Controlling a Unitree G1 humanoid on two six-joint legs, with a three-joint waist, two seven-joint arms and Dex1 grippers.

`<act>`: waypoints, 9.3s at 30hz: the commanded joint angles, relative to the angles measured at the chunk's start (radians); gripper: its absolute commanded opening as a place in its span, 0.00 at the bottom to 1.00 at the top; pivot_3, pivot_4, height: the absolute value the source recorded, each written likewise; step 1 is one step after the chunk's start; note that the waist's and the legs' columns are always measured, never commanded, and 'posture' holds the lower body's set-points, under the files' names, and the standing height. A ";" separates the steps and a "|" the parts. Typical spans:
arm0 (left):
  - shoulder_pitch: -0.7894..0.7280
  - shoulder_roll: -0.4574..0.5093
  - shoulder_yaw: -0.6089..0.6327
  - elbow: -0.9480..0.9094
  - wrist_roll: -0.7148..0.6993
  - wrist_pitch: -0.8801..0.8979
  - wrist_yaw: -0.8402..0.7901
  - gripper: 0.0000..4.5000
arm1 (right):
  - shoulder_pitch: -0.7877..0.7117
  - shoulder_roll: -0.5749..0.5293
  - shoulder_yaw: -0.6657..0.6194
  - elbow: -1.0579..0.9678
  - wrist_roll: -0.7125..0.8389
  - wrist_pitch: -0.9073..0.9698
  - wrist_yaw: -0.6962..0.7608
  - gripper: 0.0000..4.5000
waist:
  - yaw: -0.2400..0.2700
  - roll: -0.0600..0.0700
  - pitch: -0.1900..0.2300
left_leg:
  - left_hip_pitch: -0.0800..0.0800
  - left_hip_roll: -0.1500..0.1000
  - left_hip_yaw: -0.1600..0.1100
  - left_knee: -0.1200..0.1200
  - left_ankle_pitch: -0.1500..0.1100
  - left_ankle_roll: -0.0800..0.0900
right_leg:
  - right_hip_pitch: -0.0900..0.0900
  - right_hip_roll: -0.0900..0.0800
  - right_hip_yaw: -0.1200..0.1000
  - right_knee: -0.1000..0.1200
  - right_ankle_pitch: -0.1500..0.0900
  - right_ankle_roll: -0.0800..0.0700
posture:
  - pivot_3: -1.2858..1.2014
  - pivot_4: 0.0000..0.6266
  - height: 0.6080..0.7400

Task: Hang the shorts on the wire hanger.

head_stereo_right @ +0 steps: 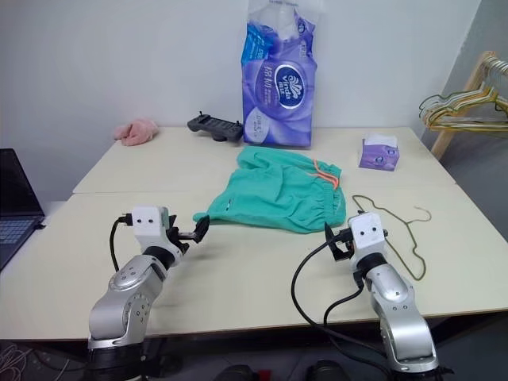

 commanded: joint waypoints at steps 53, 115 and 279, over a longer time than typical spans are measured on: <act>-0.804 0.259 -0.434 1.447 0.481 -0.988 -0.687 1.00 | -0.911 -0.229 0.240 1.500 -0.213 -0.889 0.721 0.99 | -0.001 0.002 0.011 | -0.006 -0.002 0.003 0.002 0.000 0.000 | -0.009 0.001 0.002 0.008 0.004 -0.005 | 0.57 0.00 1.00; -1.537 0.584 -0.550 1.543 0.568 -0.984 -0.009 0.01 | -1.497 -0.147 0.238 1.680 -0.298 -1.079 -0.088 0.00 | 0.026 -0.001 -0.015 | -0.043 -0.004 0.001 -0.009 -0.006 -0.030 | -0.058 0.000 0.004 0.011 0.003 -0.010 | 0.60 0.00 1.00; 0.041 0.940 -0.351 0.268 0.191 -0.476 -1.269 0.01 | -0.328 -0.445 0.217 0.302 -0.064 -0.288 0.847 0.00 | 0.032 -0.003 0.010 | 0.001 0.001 0.006 0.016 -0.009 -0.011 | -0.010 0.008 0.023 0.035 -0.017 -0.005 | 0.59 0.09 1.00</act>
